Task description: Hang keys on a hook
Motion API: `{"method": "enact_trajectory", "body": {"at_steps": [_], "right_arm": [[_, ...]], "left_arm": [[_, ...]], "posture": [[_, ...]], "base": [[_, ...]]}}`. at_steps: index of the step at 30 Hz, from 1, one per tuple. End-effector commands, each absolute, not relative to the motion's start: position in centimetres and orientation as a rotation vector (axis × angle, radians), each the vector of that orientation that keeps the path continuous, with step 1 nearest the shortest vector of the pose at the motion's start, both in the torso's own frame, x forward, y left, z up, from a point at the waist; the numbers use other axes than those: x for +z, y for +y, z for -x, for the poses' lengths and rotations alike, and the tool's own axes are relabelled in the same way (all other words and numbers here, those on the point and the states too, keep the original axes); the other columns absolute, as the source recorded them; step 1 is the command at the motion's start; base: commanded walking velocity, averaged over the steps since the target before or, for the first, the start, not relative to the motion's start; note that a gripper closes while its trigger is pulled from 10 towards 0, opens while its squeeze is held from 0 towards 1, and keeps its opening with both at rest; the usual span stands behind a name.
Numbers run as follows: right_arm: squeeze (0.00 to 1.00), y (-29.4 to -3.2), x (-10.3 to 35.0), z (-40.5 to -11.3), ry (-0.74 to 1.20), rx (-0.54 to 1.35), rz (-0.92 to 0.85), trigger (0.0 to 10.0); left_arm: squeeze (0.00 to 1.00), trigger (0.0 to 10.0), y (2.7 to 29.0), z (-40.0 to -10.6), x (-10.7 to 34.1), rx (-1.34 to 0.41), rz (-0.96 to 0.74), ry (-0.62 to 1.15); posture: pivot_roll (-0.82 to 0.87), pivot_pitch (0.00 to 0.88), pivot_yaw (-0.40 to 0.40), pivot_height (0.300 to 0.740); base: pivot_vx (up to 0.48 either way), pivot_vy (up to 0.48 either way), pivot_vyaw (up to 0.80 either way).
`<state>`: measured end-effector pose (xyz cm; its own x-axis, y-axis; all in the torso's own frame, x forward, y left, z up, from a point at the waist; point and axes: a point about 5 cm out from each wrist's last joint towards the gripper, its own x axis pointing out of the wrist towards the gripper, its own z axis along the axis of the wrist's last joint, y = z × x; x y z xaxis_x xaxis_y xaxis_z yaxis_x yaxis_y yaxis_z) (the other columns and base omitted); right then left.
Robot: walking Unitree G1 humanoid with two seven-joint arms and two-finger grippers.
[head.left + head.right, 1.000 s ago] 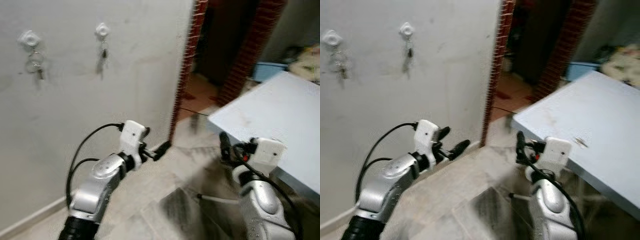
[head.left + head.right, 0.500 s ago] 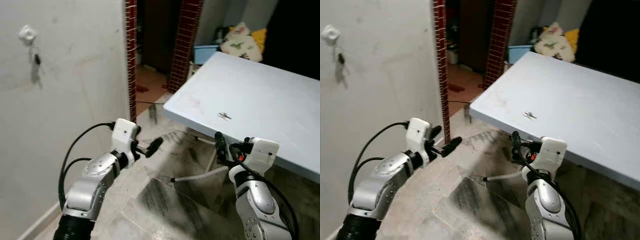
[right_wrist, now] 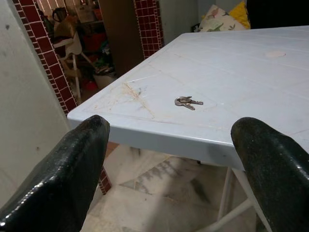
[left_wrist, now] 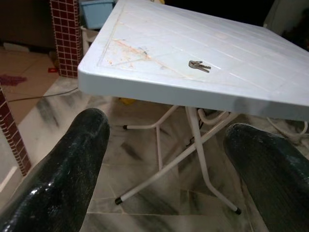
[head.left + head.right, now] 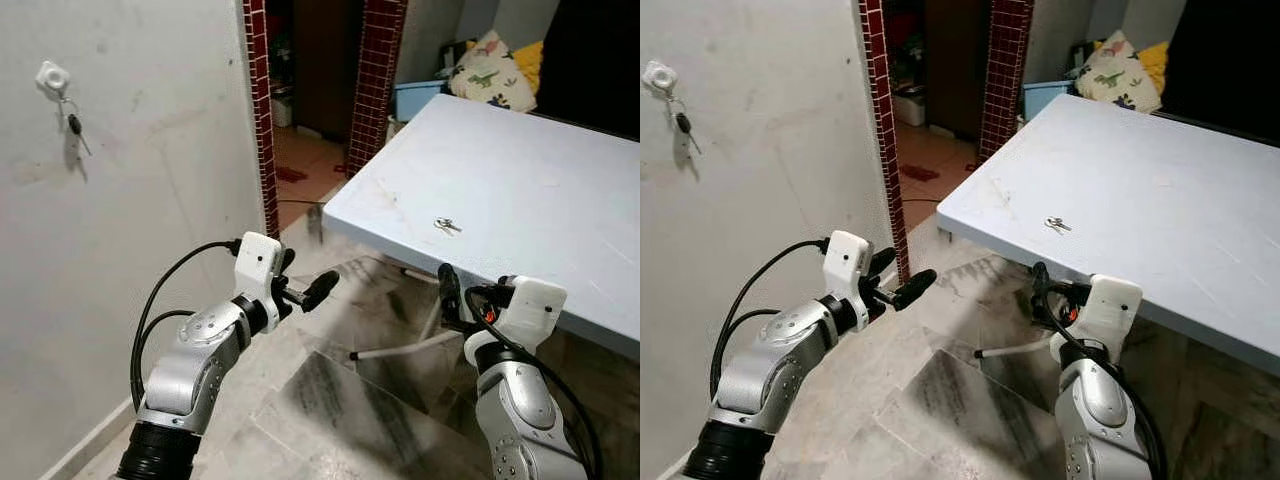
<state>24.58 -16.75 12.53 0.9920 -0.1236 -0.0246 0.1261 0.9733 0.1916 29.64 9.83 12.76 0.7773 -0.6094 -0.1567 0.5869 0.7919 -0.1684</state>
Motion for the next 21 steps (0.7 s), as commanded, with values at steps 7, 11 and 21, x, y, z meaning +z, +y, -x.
{"method": "enact_trajectory", "body": {"at_steps": [7, 11, 21], "right_arm": [[0.0, -16.87, 12.71, -24.48, 0.007, -0.132, -0.186, 10.0], [0.0, -16.95, 12.72, -24.53, 0.008, -0.131, -0.183, 10.0], [0.0, -17.18, 12.96, -24.79, 0.004, -0.122, -0.171, 10.0]], "left_arm": [[0.0, 10.0, 9.93, -29.95, 12.92, -0.645, 0.108, 0.208], [0.0, 10.0, 9.9, -29.81, 12.83, -0.641, 0.11, 0.209], [0.0, 10.0, 10.04, -29.77, 12.73, -0.625, 0.11, 0.208]], "posture": [[0.09, 0.0, -0.009, 0.74], [0.09, 0.0, -0.019, 0.74], [0.09, 0.0, -0.027, 0.74]], "base": [[0.0, -0.307, 0.0], [0.0, -0.319, 0.0], [0.0, -0.321, 0.0]]}}
